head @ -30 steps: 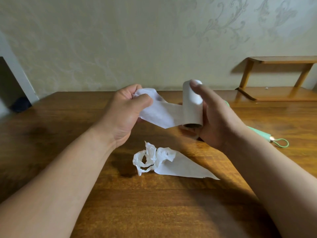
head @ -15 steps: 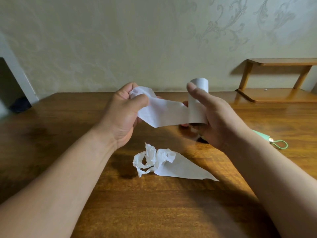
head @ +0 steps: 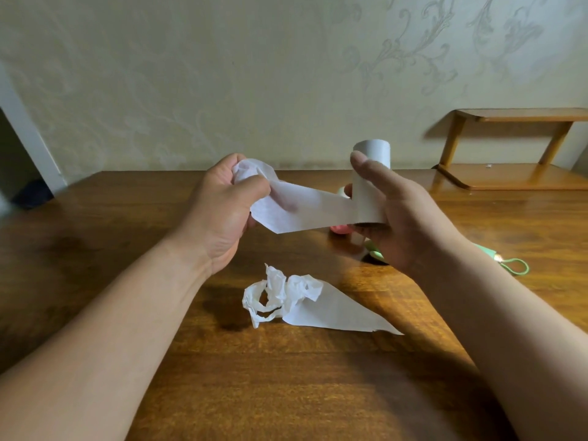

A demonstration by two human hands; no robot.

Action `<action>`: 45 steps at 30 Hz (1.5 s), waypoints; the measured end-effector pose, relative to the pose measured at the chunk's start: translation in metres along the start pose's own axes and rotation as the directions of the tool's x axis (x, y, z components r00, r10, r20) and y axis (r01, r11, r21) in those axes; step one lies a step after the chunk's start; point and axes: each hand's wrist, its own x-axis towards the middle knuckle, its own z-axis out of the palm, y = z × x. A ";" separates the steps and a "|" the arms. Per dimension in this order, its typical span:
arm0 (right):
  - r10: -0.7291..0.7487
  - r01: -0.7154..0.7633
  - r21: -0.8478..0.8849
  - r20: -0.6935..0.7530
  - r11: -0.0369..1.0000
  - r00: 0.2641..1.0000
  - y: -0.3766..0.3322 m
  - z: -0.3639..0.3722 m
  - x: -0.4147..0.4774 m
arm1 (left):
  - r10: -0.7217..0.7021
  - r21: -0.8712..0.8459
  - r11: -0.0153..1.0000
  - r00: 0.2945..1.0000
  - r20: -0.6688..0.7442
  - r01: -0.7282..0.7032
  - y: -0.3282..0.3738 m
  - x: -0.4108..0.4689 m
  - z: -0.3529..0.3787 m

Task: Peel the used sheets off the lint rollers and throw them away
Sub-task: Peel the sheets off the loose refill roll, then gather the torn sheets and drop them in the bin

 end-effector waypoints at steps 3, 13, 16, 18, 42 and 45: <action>-0.078 0.078 -0.006 -0.030 0.997 0.996 0.000 -0.001 0.002 | 0.011 0.002 1.000 1.000 -0.011 -0.011 0.001 0.001 -0.001; -0.066 0.070 0.074 -0.056 0.995 0.996 -0.002 -0.006 0.008 | -0.003 -0.010 1.000 0.999 -0.047 0.003 0.000 0.005 -0.006; -0.082 0.084 0.034 -0.065 0.996 0.995 -0.004 -0.008 0.008 | -0.006 -0.006 1.000 0.999 -0.049 0.005 -0.001 0.008 -0.009; -0.088 0.095 0.098 -0.069 0.991 0.994 -0.008 -0.012 0.009 | -0.005 0.004 1.000 0.997 -0.081 0.005 0.000 0.010 -0.012; -0.261 0.420 -0.771 0.331 0.479 0.907 0.005 -0.001 -0.006 | -0.025 -0.217 0.976 1.000 0.009 0.027 0.010 0.008 -0.011; -0.191 0.371 -0.471 0.386 0.801 0.903 0.002 -0.002 -0.007 | -0.005 -0.223 0.975 0.996 0.084 0.024 0.014 -0.002 -0.004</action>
